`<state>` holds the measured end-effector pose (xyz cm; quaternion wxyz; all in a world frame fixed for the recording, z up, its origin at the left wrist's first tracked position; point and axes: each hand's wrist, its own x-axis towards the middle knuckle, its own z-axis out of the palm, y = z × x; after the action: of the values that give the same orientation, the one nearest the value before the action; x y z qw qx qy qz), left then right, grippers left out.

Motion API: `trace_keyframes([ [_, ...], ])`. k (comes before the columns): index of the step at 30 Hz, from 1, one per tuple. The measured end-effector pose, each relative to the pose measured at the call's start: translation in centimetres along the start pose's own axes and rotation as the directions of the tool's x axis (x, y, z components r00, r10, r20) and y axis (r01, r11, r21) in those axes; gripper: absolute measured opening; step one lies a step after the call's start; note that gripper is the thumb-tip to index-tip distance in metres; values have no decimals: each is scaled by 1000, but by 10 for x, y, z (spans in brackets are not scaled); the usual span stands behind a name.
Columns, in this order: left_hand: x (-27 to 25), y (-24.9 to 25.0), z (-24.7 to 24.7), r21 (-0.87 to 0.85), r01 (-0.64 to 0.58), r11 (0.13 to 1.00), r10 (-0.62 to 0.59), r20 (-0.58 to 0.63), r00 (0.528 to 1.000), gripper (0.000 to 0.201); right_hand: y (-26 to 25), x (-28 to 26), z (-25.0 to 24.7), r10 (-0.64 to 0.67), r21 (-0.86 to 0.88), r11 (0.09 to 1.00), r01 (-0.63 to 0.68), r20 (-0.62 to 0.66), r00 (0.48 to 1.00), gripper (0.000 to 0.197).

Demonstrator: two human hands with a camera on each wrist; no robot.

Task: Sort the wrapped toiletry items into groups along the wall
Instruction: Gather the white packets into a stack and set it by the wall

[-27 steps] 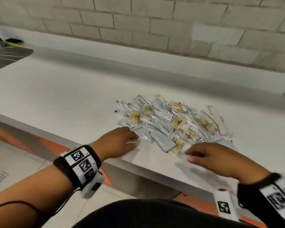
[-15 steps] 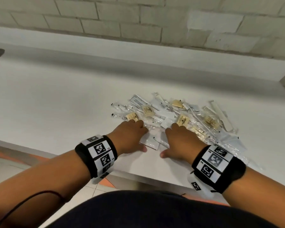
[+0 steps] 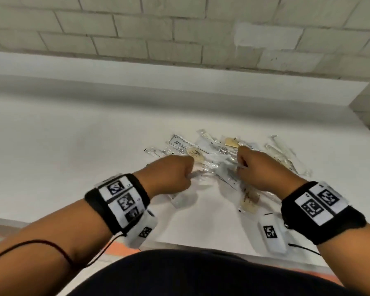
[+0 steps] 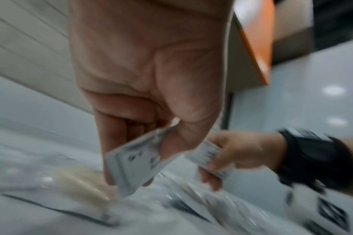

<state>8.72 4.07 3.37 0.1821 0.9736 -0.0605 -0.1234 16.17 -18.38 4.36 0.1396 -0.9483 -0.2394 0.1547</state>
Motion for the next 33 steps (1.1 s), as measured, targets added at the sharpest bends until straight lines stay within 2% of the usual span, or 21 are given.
trace_keyframes([
  [3, -2, -32, -20, -277, 121, 953, -157, -110, 982, 14, -3, 13, -6, 20, 56, 998, -20, -4, 1000, 17],
  [5, 4, -52, -27, -474, 192, 859, -288, -140, 947, 20, -5, 28, 0, -19, -2, 1000, 19, 4, 1000, 12],
  [6, 8, -60, -29, -528, 225, 819, -346, -140, 928, 23, -6, 34, 4, -46, -36, 998, 47, 23, 999, 8],
  [9, 18, -75, -33, -573, 248, 781, -414, -179, 893, 9, -5, 44, 27, -57, -122, 989, 80, 181, 982, 26],
  [10, 22, -79, -34, -569, 257, 781, -417, -169, 893, 28, -6, 44, 31, -74, -122, 987, 100, 207, 975, 26],
  [12, 33, -84, -35, -523, 266, 809, -380, -121, 917, 69, -6, 41, 30, -77, -83, 992, 95, 199, 977, 24],
  [14, 53, -86, -37, -404, 247, 881, -316, -113, 942, 87, -3, 42, 22, -28, -47, 998, 35, 150, 988, 23],
  [15, 66, -87, -37, -305, 234, 923, -278, -111, 954, 85, -2, 43, 18, 14, -51, 999, -8, 127, 992, 22],
  [17, 89, -86, -38, -67, 189, 980, -195, -97, 976, 68, 4, 48, 14, 83, -64, 995, -78, 79, 993, 24],
  [20, 113, -85, -36, 218, 82, 972, -92, 40, 995, 61, 12, 53, 12, 175, -38, 985, -171, 145, 974, 18],
  [21, 118, -84, -35, 269, 43, 962, -71, 94, 993, 63, 17, 55, 11, 200, -70, 979, -191, 172, 964, 27],
  [23, 126, -82, -35, 306, -13, 952, -29, 133, 991, 67, 26, 58, 7, 248, -152, 962, -225, 158, 956, 45],
  [25, 131, -82, -34, 289, -17, 957, -25, 140, 990, 67, 31, 61, 3, 272, -187, 948, -256, 64, 960, 36],
  [28, 138, -85, -32, 248, 12, 969, -65, 206, 976, 57, 28, 72, 5, 190, -214, 956, -202, -77, 979, 14],
  [30, 140, -86, -33, 218, 21, 976, -72, 230, 971, 44, 16, 81, 9, 116, -224, 965, -136, -100, 988, 21],
  [33, 141, -89, -38, 185, 26, 982, -62, 193, 979, 29, 2, 95, 15, 37, -172, 984, -47, -66, 997, 29],
])
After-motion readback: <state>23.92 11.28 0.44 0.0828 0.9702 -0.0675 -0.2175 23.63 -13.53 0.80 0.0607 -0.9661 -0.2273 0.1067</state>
